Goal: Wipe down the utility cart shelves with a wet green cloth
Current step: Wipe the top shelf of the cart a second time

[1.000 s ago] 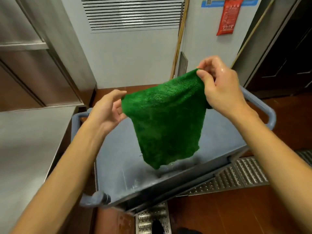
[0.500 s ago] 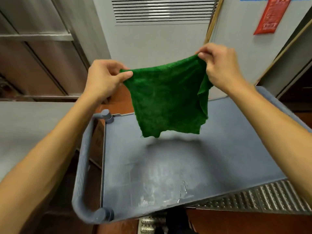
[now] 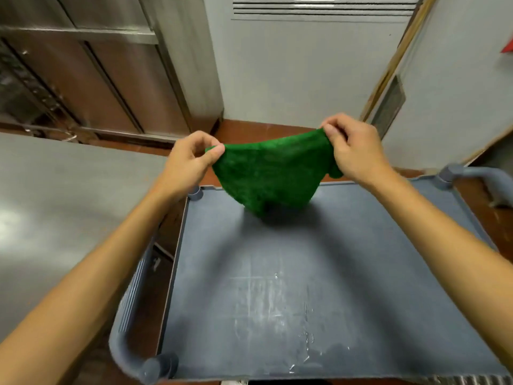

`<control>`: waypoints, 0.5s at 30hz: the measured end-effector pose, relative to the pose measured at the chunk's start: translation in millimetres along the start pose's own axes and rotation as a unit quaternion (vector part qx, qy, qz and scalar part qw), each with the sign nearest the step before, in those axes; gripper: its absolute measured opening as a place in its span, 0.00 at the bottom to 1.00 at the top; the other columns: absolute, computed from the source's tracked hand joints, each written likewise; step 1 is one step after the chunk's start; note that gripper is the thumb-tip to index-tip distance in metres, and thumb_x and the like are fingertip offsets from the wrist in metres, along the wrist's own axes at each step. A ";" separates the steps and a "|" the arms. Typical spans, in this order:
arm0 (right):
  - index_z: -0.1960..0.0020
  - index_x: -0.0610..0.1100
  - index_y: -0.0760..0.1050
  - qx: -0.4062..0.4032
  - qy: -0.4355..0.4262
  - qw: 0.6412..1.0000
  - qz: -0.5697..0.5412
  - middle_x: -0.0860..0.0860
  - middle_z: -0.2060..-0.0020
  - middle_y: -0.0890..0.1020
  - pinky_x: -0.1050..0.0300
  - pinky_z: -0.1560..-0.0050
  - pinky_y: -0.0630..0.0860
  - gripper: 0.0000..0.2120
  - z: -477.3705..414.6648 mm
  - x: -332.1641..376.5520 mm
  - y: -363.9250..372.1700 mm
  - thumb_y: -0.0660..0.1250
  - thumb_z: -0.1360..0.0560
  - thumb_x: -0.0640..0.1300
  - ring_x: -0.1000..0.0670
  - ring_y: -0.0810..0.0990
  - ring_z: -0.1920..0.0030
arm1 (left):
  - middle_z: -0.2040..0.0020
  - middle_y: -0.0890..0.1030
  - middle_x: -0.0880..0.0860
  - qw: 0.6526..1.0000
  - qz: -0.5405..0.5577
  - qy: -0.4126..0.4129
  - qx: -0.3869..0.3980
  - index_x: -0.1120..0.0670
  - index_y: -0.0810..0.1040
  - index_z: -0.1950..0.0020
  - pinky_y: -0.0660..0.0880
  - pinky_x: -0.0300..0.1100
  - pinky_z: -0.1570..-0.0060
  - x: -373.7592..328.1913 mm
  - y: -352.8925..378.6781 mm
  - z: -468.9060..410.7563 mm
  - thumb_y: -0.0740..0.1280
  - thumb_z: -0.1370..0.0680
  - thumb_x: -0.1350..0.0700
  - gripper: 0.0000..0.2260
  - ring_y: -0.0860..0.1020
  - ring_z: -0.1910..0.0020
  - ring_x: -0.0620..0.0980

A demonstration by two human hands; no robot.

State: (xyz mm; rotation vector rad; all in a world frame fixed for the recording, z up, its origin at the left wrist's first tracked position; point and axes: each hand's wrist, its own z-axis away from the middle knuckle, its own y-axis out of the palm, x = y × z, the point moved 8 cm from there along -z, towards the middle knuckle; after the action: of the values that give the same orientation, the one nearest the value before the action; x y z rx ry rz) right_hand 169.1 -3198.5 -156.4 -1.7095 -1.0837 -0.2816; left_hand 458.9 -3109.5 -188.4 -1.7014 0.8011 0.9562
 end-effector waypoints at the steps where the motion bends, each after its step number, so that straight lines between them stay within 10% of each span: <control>1: 0.48 0.40 0.80 0.025 0.017 1.000 0.000 0.48 0.53 0.83 0.63 0.52 0.67 0.09 11.9 -14.3 17.4 0.61 0.19 0.40 0.48 0.79 0.50 | 0.61 0.79 0.50 1.000 -0.003 -0.031 0.003 0.49 0.77 0.57 0.74 0.44 0.57 23.6 10.2 6.3 0.69 0.24 0.52 0.04 0.76 0.61 0.46; 9: 0.46 0.38 0.79 0.224 0.163 0.960 0.045 0.39 0.49 0.83 0.47 0.45 0.71 0.10 94.7 -135.4 150.3 0.60 0.18 0.41 0.37 0.79 0.46 | 0.56 0.82 0.56 0.956 -0.128 -0.261 0.027 0.60 0.79 0.50 0.70 0.46 0.56 170.8 96.5 66.0 0.70 0.21 0.54 0.09 0.79 0.54 0.56; 15: 0.24 0.53 0.64 0.362 0.091 0.913 0.162 0.42 0.29 0.66 0.43 0.28 0.60 0.42 139.2 -156.4 206.8 0.47 0.31 0.75 0.39 0.63 0.29 | 0.40 0.76 0.63 0.918 -0.356 -0.151 0.083 0.59 0.77 0.39 0.71 0.53 0.41 187.8 148.6 82.9 0.65 0.22 0.54 0.15 0.75 0.43 0.65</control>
State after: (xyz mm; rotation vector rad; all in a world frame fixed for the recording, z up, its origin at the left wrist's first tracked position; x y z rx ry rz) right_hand 197.5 -3171.3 -448.1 -1.1295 -0.6280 0.1630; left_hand 401.8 -3088.4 -434.4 -1.4728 0.0264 0.5895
